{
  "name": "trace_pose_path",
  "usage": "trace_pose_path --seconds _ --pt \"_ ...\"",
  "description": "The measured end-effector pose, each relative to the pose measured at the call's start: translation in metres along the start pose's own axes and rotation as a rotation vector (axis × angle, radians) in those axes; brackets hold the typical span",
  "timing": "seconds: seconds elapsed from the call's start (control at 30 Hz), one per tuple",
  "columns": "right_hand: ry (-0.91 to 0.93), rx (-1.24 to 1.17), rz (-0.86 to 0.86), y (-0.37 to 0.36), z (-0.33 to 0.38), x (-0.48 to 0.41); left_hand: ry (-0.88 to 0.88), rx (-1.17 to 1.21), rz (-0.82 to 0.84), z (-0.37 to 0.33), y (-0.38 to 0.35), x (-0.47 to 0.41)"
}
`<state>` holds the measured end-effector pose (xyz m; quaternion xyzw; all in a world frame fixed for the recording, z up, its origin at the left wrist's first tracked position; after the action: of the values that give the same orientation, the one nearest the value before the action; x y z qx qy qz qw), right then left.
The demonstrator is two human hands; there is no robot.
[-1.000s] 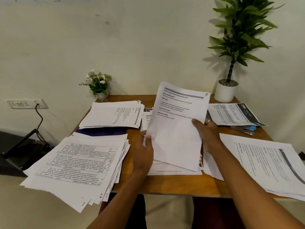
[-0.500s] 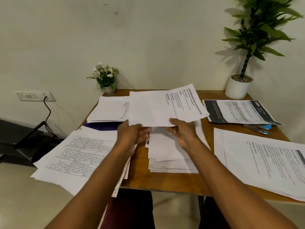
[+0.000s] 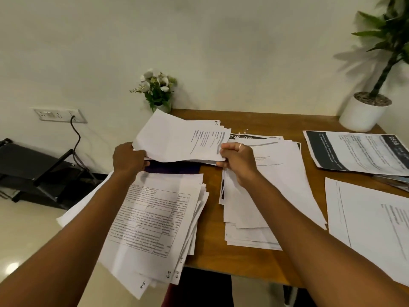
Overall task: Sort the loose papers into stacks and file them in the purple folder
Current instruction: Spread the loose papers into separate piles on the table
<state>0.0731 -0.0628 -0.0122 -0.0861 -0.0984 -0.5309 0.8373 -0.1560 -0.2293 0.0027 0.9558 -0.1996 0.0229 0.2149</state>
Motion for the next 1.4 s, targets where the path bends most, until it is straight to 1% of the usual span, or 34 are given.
trace_pose_path --seconds 0.1,0.23,0.3,0.37,0.43,0.53,0.6,0.63,0.67,0.73,0.8,0.87,0.93,1.1,1.2,1.4 --pt "-0.046 0.059 0.058 -0.002 -0.005 -0.006 -0.042 -0.116 -0.043 0.005 -0.001 -0.012" --pt "-0.085 0.096 0.117 0.013 -0.006 0.0 -0.035 -0.173 -0.073 0.007 -0.007 -0.014" --pt "-0.064 0.124 0.111 0.027 -0.006 0.005 -0.012 -0.181 -0.123 0.001 -0.01 -0.005" --pt "0.008 0.198 0.054 0.047 -0.005 0.007 -0.029 -0.14 -0.144 -0.009 -0.017 0.014" --pt "0.125 0.37 -0.079 0.072 -0.006 0.007 -0.149 -0.166 -0.069 -0.021 -0.034 0.044" --pt "0.281 0.672 -0.275 0.115 -0.013 0.011 -0.371 -0.281 0.166 -0.035 -0.074 0.103" --pt "0.296 0.816 -0.366 0.145 -0.02 0.016 -0.434 -0.33 0.351 -0.033 -0.106 0.142" --pt "0.262 0.873 -0.386 0.157 -0.024 0.019 -0.454 -0.365 0.402 -0.027 -0.123 0.156" --pt "0.213 0.894 -0.379 0.167 -0.027 0.022 -0.481 -0.411 0.414 -0.017 -0.139 0.168" --pt "0.161 0.82 -0.324 0.179 -0.034 0.028 -0.563 -0.538 0.337 0.005 -0.164 0.185" --pt "0.204 0.71 -0.31 0.182 -0.037 0.035 -0.615 -0.645 0.216 0.026 -0.179 0.196" --pt "0.25 0.635 -0.312 0.183 -0.037 0.043 -0.649 -0.626 0.107 0.038 -0.187 0.206" --pt "0.239 0.575 -0.299 0.182 -0.036 0.046 -0.65 -0.562 0.049 0.041 -0.19 0.212" --pt "0.201 0.627 -0.306 0.175 -0.039 0.045 -0.575 -0.515 0.061 0.04 -0.19 0.213" --pt "0.213 0.613 -0.321 0.176 -0.041 0.046 -0.578 -0.478 0.064 0.041 -0.188 0.213" --pt "0.262 0.56 -0.378 0.181 -0.034 0.047 -0.574 -0.511 0.077 0.043 -0.19 0.21"
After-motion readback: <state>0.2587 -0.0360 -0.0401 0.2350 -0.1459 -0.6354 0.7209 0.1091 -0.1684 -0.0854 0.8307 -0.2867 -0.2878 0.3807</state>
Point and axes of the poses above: each hand's wrist, its own x-axis away from the middle knuckle, its own y-axis out of the back of the hand, z = x × y, the point moved 1 cm from there along -x, towards the middle knuckle, and after that the axes turned 1 degree about x, right-handed, at the moved point
